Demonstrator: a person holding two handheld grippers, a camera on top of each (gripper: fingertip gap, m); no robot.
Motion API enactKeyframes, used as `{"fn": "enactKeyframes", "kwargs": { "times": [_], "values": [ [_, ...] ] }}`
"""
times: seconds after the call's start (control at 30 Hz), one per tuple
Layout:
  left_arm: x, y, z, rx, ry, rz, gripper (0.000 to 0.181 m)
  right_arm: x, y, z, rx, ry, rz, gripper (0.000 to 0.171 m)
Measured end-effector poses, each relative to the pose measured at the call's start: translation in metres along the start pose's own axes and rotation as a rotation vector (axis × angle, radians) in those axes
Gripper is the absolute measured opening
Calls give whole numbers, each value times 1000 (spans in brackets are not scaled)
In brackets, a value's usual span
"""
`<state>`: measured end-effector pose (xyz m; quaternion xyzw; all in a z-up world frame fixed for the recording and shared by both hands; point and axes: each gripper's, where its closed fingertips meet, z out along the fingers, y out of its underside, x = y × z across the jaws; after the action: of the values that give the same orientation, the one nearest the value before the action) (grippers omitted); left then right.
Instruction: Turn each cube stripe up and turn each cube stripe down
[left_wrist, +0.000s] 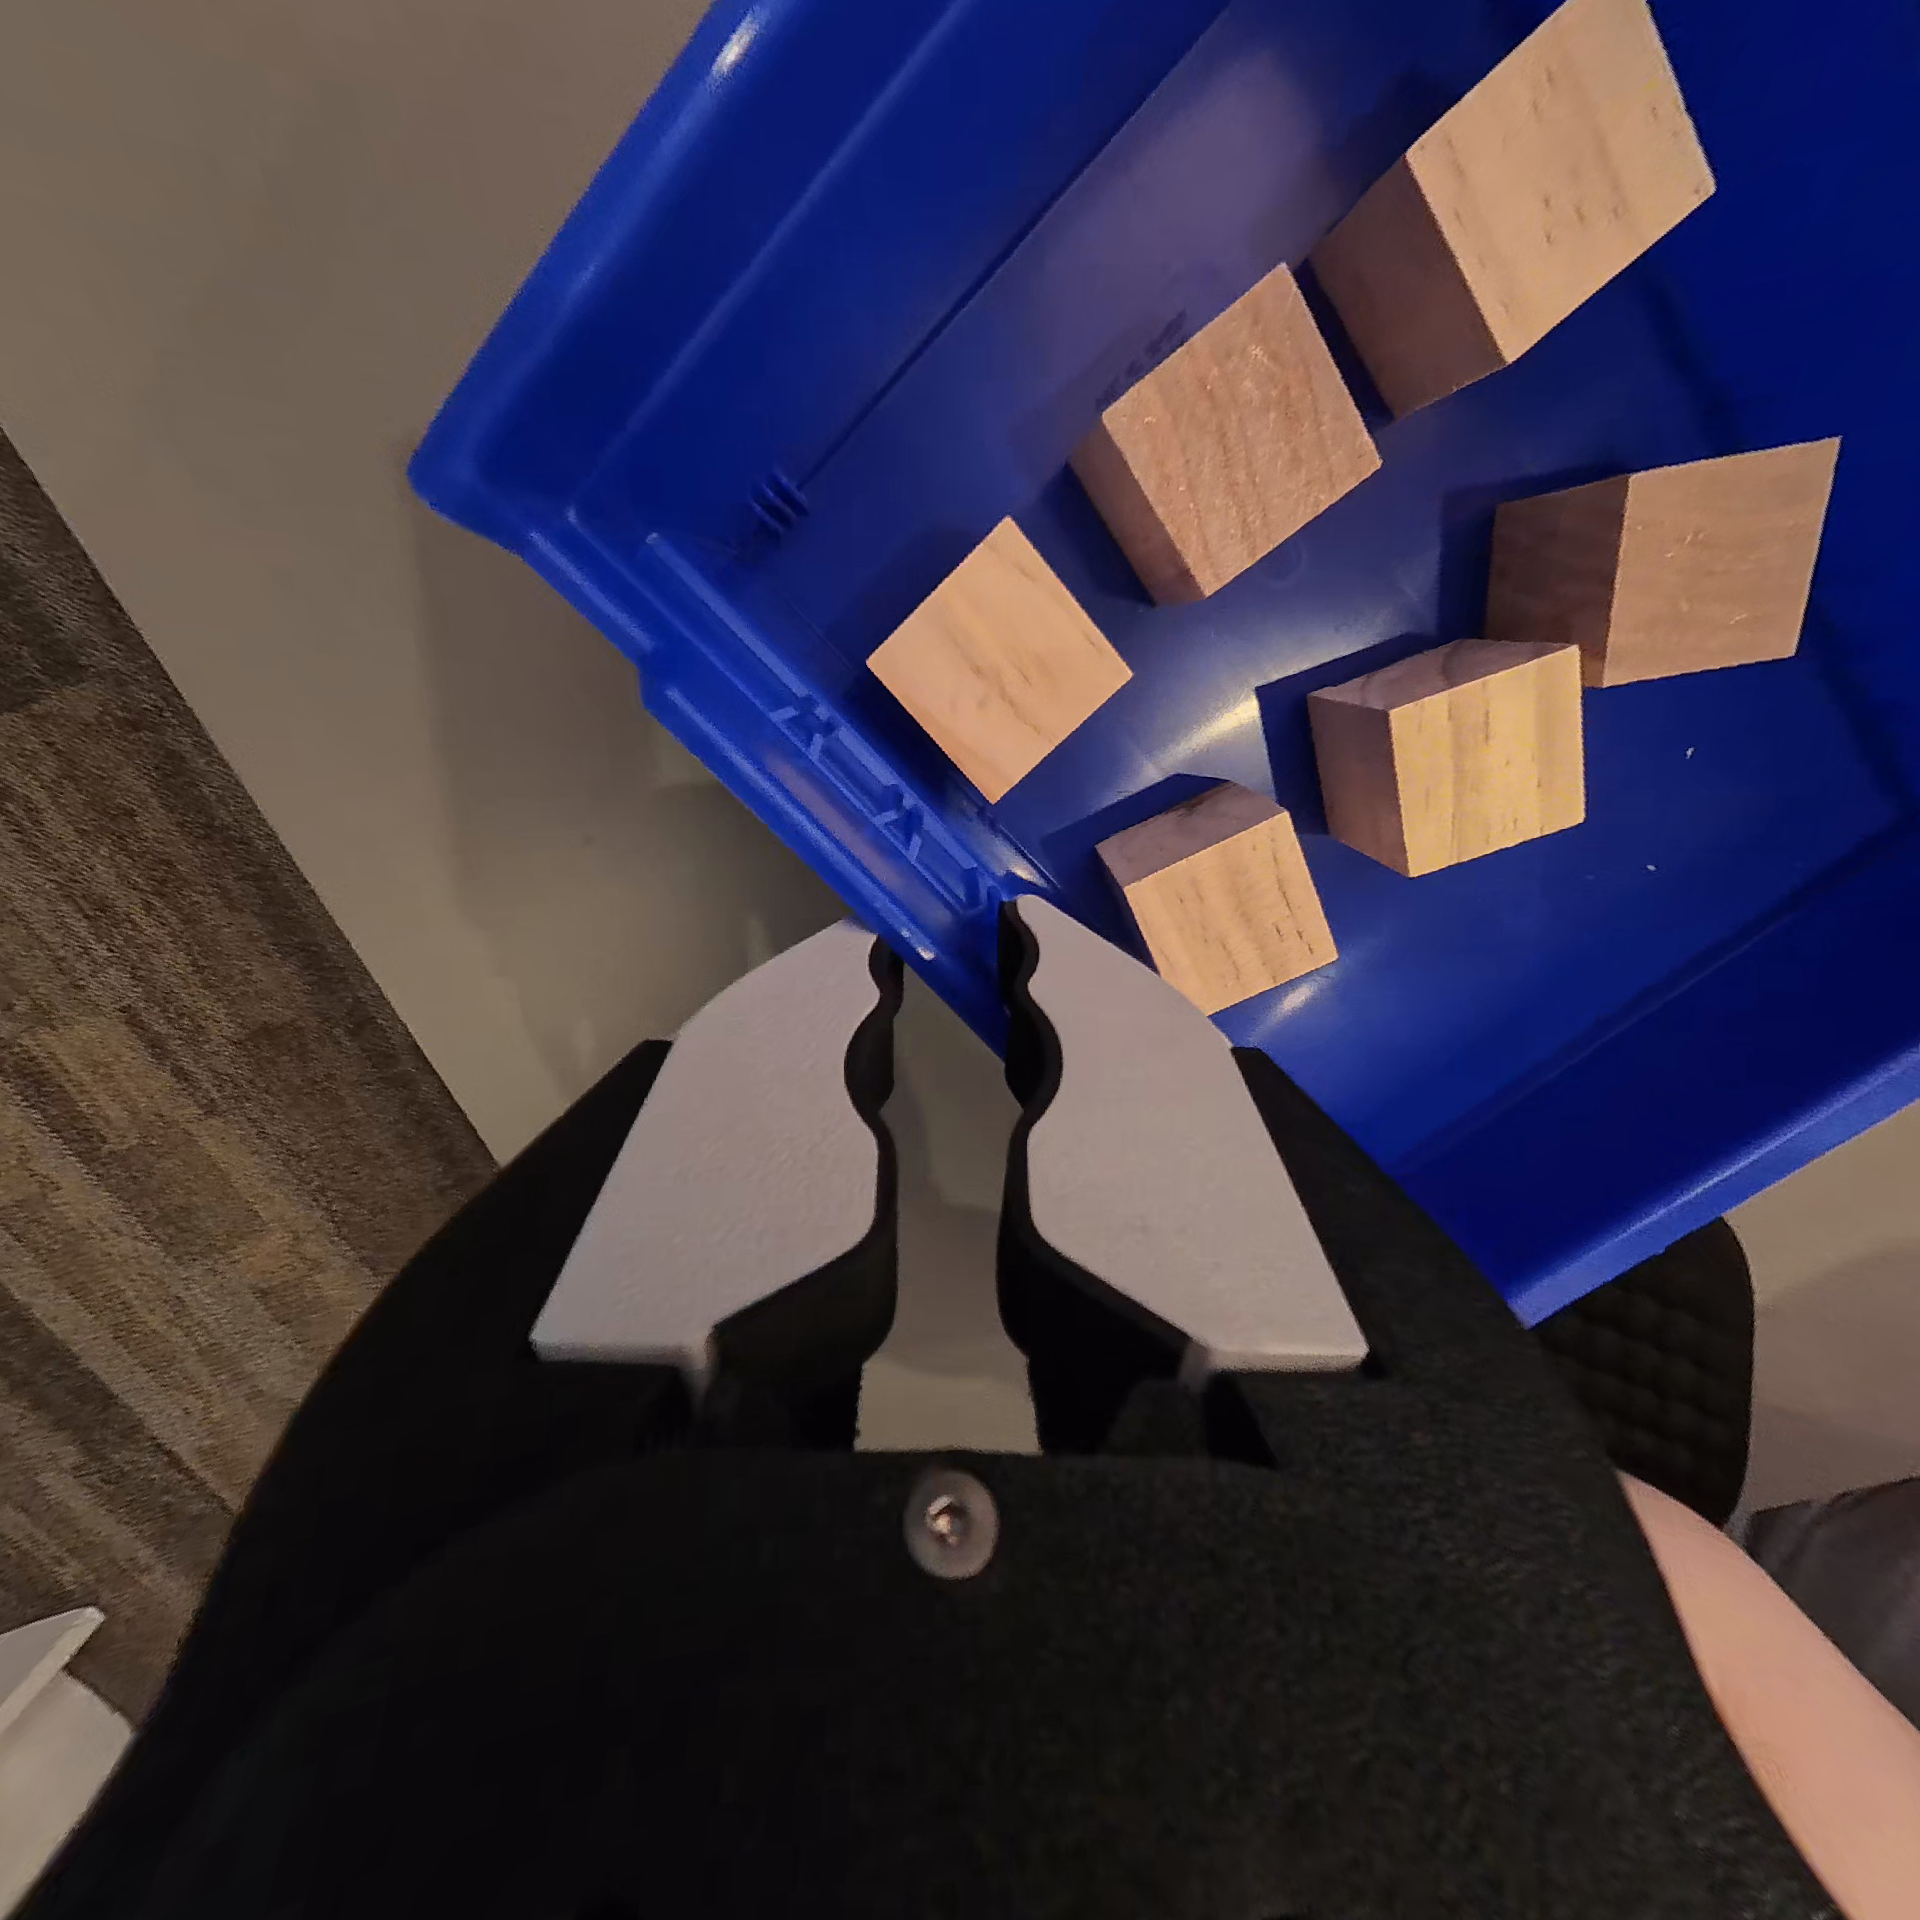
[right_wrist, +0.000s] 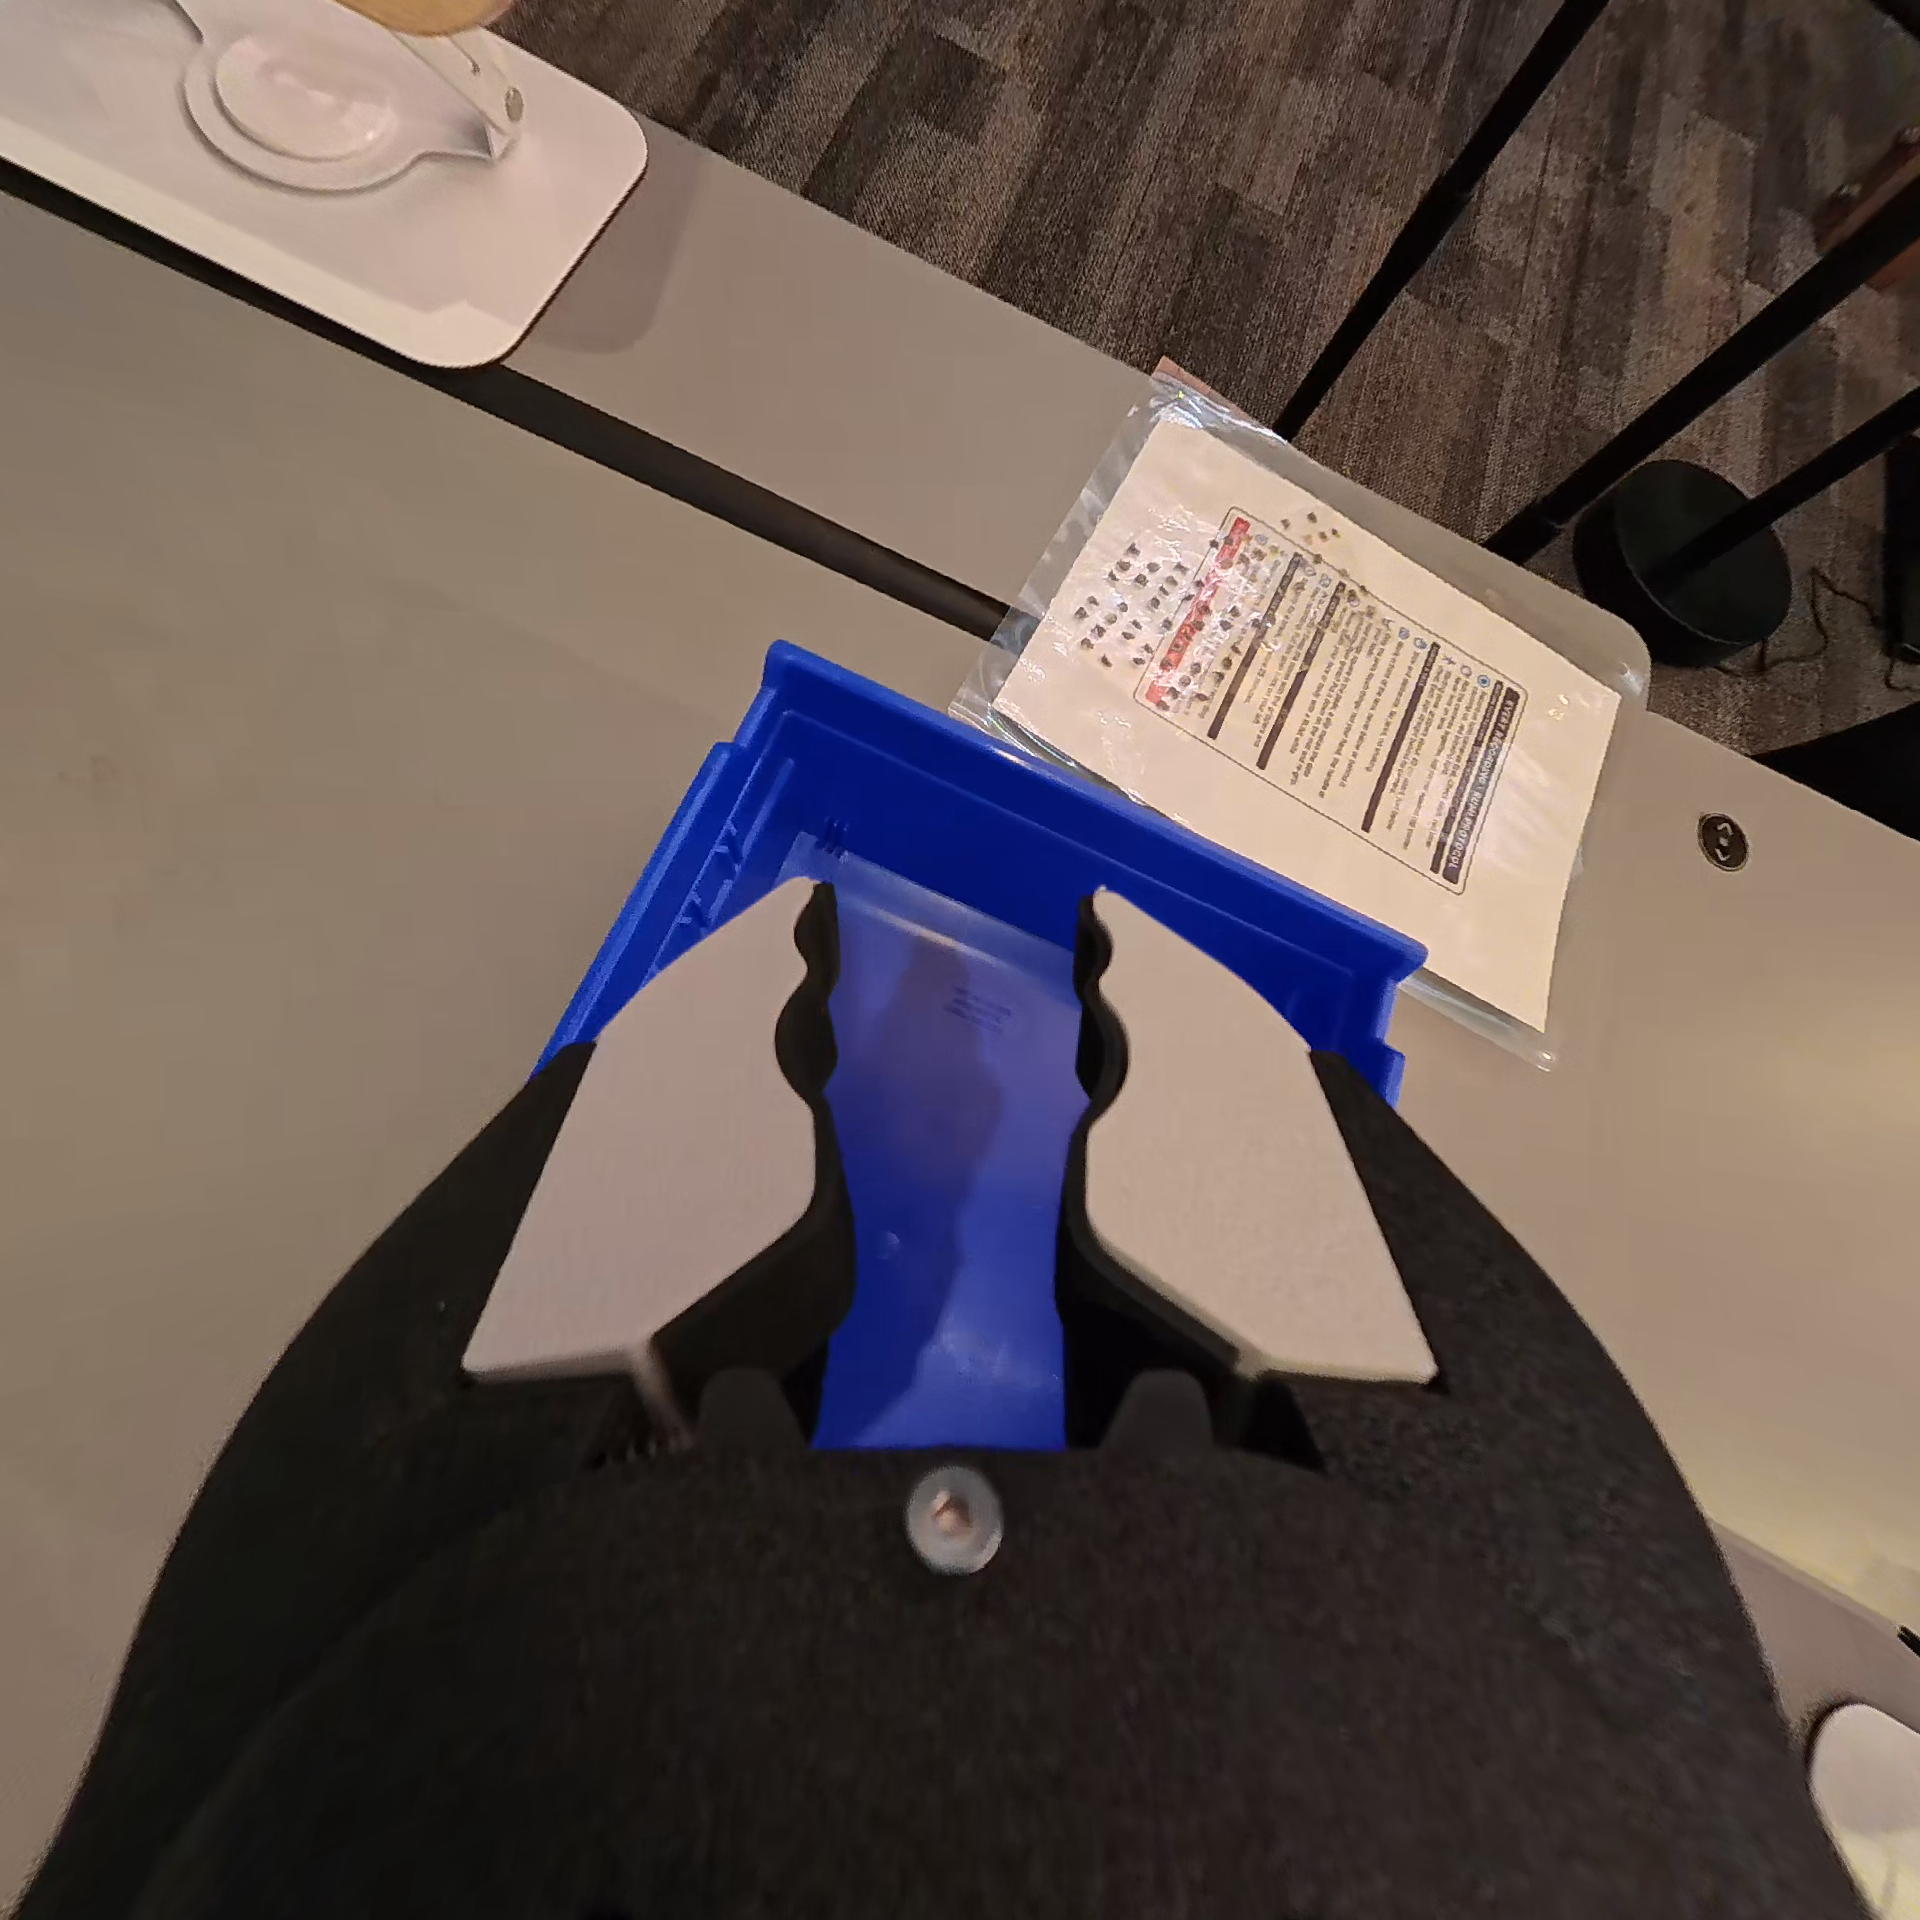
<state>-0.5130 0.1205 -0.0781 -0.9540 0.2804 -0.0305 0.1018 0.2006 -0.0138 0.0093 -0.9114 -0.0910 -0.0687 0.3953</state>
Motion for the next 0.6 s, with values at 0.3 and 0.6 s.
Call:
{"fn": "enactKeyframes", "kwargs": {
  "times": [0.3, 0.6],
  "values": [
    [12, -6, 1, 5, 23, 72, 17, 1, 5, 1, -24, 4, -2, 43],
    [28, -38, 9, -37, 68, 336, 18, -3, 8, 6, -58, -2, -24, 43]
  ]
}}
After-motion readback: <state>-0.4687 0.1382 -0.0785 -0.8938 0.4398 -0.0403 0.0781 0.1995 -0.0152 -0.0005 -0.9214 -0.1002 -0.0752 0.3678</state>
